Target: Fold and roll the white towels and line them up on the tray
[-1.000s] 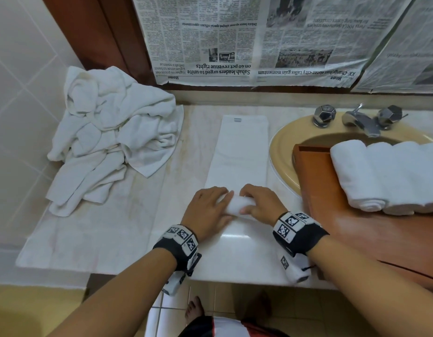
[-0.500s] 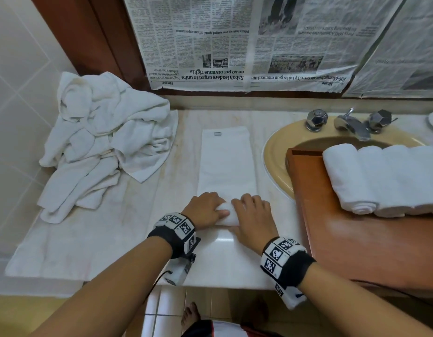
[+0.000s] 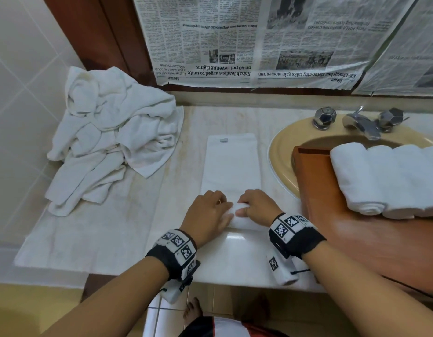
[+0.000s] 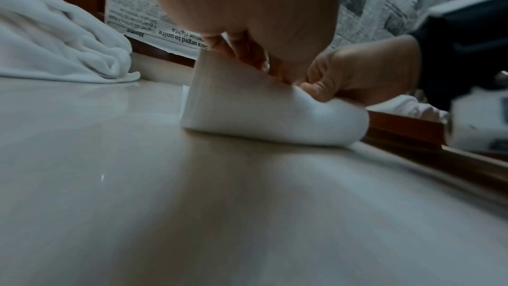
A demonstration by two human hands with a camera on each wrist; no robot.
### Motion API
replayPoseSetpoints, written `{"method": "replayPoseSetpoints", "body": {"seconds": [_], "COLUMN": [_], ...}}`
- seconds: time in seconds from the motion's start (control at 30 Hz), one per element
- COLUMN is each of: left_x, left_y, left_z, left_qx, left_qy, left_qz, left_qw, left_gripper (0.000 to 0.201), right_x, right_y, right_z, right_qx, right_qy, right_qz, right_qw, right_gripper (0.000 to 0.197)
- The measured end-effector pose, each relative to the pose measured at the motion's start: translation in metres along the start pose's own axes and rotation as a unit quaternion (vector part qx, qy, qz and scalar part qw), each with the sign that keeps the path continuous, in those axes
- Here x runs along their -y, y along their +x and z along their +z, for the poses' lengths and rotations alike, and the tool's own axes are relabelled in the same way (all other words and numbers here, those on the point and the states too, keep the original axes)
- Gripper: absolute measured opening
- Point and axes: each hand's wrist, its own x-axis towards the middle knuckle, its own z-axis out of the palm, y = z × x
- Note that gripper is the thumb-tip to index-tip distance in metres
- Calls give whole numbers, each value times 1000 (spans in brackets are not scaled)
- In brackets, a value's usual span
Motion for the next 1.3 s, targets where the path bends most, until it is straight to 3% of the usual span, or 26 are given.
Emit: {"method": "replayPoseSetpoints", "body": {"seconds": [0.13,0.27,0.4,0.47,0.63,0.87,1.0,1.07,1.13,1.2,1.3], "left_x": [5,7,11,15,18,21,20,20,21,23,25], "left_y": [-9,0,7,12,23,31,34,30,22,13,1], "left_z": [9,8,12,12,-3,-17,-18,-17,-16,-14,-11], "left_qx": [25,70,85,103,162,322,330,317,294,267,249], "left_qy": [2,14,20,6,-56,-161,-92,-51,-55,-78,-103], "left_qz": [11,-5,-24,-31,-112,-197,-196,-192,-188,-177,-155], "left_qw": [1000,997,996,994,979,912,919,927,936,944,950], "left_gripper": [63,71,65,63,53,43,46,50,56,60,64], "right_x": [7,9,-2,-5,-1,7,17,21,19,15,5], "right_y": [3,-13,-19,-19,-16,-7,6,1,-12,-29,-44], "right_z": [8,27,24,22,17,-5,-7,-7,-5,-3,5], "right_qx": [-103,-200,-115,-107,-110,22,16,-23,-60,-76,-72], "right_qy": [-74,-142,-142,-176,-109,16,10,-24,-75,-50,62], "right_qz": [31,-54,-64,-68,-58,28,71,112,163,220,248], "right_qw": [991,968,981,976,986,999,997,993,982,971,964], "right_gripper": [27,20,59,66,59,35,33,44,76,105,108]}}
